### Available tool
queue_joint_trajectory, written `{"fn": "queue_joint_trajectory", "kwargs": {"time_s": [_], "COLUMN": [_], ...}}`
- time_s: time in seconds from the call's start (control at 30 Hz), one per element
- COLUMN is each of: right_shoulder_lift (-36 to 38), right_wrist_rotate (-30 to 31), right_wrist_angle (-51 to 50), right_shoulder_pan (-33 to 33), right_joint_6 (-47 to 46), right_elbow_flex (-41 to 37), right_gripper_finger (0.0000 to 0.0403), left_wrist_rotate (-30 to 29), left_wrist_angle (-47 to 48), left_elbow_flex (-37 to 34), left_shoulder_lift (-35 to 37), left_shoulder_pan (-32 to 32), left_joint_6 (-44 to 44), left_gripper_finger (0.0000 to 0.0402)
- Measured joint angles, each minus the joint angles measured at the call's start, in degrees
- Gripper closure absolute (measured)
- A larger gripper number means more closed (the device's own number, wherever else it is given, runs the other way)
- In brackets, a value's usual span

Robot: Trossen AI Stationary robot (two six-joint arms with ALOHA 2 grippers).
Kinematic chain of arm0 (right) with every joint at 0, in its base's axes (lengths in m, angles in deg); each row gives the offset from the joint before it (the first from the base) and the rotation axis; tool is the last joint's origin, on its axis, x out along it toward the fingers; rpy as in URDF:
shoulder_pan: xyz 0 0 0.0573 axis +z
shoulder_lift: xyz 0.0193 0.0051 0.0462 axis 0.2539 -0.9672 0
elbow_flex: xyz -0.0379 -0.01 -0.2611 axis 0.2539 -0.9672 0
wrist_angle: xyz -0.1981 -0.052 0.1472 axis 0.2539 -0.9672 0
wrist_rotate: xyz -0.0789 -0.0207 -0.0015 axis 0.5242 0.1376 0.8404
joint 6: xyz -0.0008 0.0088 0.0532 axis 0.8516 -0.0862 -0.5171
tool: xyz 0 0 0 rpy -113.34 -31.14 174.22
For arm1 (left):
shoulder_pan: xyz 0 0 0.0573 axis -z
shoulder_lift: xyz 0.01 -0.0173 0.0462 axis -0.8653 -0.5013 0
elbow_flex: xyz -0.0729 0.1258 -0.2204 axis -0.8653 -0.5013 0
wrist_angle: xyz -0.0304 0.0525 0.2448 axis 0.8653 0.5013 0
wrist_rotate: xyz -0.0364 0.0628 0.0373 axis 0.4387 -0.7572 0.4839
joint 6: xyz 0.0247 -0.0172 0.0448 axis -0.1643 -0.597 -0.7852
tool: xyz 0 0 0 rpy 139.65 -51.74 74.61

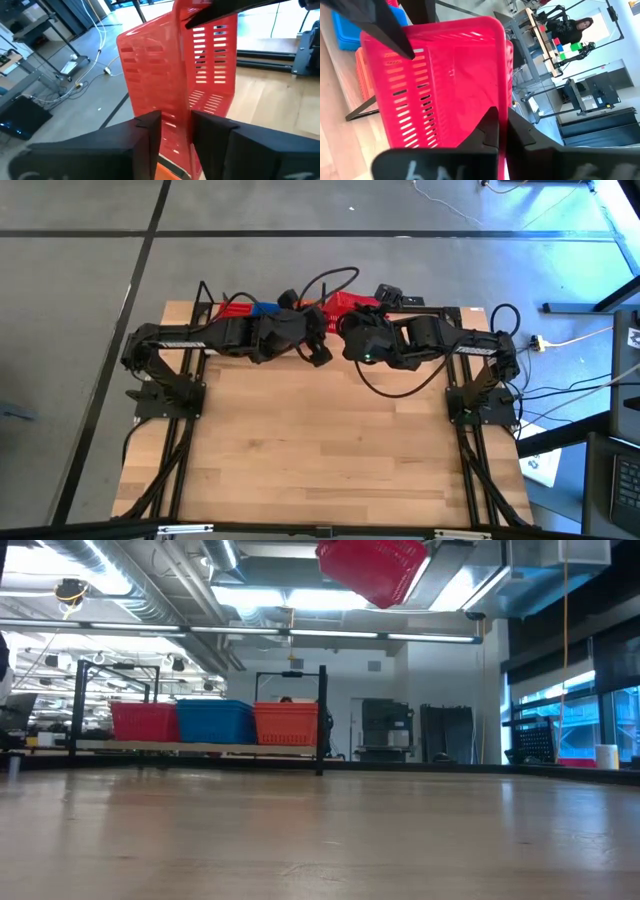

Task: Stack baskets on shelf by color
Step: Stack the red bin on the red bins on the shelf

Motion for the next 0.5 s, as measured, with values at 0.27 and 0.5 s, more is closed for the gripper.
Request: {"fn": "queue_joint_trajectory", "kwargs": {"time_s": [0.27,0.5], "right_shoulder_lift": [0.0,0.0], "right_wrist_rotate": [-0.8,-2.1], "right_wrist_angle": [0.6,1.0], "right_shoulder_pan": [-0.3,-0.4], "right_joint_6": [-0.2,-0.2], "right_elbow_flex": [0.0,0.0], "right_gripper_finger": [0.0381,0.0372], "left_wrist_rotate": [-0.9,-1.1], "left_wrist_angle": [0.1,0.5], "left_elbow_flex": [0.0,0.0], "left_shoulder_lift": [0.0,0.0], "left_shoulder_pan": [-0.2,-0.1], "left_joint_6": [-0.5,-0.5], "left_gripper_finger": [0.0395,0.0399]}}
